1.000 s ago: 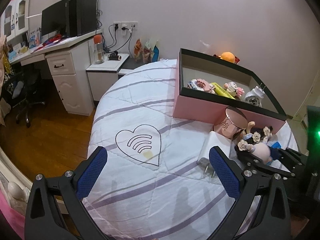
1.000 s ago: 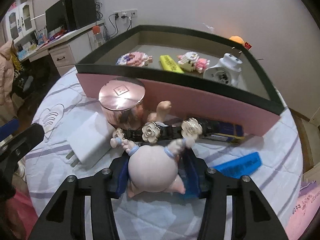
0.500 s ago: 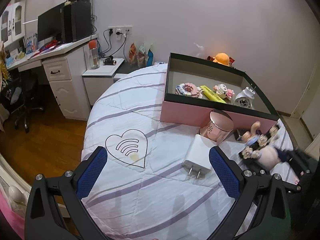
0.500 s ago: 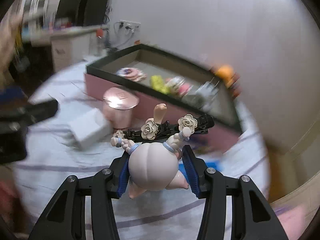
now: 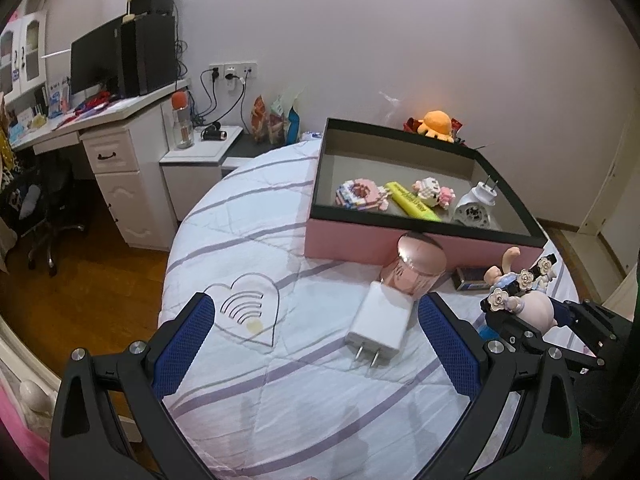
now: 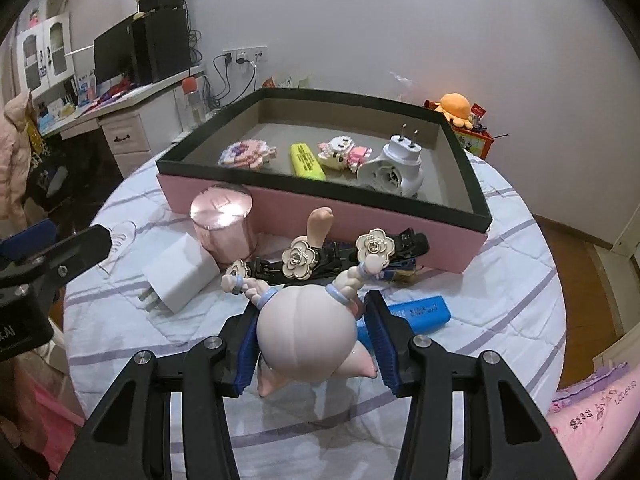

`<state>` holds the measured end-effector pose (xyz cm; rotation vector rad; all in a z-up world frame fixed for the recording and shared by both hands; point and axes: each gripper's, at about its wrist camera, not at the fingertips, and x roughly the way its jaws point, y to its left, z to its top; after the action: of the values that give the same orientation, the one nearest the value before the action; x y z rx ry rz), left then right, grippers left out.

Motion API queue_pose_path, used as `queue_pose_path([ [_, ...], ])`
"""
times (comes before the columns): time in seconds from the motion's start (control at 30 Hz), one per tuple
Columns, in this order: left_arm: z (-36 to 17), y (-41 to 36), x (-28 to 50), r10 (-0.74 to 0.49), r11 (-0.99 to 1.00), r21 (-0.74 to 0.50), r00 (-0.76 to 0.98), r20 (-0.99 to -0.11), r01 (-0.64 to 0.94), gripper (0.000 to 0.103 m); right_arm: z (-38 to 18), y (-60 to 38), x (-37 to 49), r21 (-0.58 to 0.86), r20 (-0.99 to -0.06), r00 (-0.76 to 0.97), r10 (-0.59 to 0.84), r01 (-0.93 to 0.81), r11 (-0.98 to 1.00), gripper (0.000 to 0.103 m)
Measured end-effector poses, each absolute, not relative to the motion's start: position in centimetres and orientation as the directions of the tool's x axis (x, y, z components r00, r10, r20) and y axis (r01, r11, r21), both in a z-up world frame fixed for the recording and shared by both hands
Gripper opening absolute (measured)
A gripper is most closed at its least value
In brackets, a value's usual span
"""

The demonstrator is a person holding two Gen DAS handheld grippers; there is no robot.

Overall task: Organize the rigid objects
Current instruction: 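Carry the pig figure into the box and open the right gripper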

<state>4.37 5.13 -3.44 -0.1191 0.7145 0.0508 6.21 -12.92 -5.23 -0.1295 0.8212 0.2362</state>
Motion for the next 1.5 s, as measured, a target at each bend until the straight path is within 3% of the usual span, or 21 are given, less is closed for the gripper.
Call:
queue_pose_path([
  [0.67, 0.6, 5.4, 16.0, 0.029, 0.992, -0.081, 0.781, -0.623, -0.101, 0.103, 0.2, -13.5, 17.6, 0.025, -0.728, 0.659, 0.188, -0.248, 0.968, 0.050],
  [1.07, -1.3, 6.5, 23.9, 0.037, 0.989, -0.083, 0.748, -0.663, -0.123, 0.103, -2.2, -11.8, 26.1, 0.044, -0.784, 0.588, 0.201, -0.270, 0.962, 0.050],
  [1.5, -3.2, 7.6, 27.1, 0.019, 0.984, -0.116, 0.718, -0.695, -0.138, 0.103, -5.1, -10.0, 30.8, 0.031, -0.848, 0.502, 0.170, -0.273, 0.962, 0.050],
])
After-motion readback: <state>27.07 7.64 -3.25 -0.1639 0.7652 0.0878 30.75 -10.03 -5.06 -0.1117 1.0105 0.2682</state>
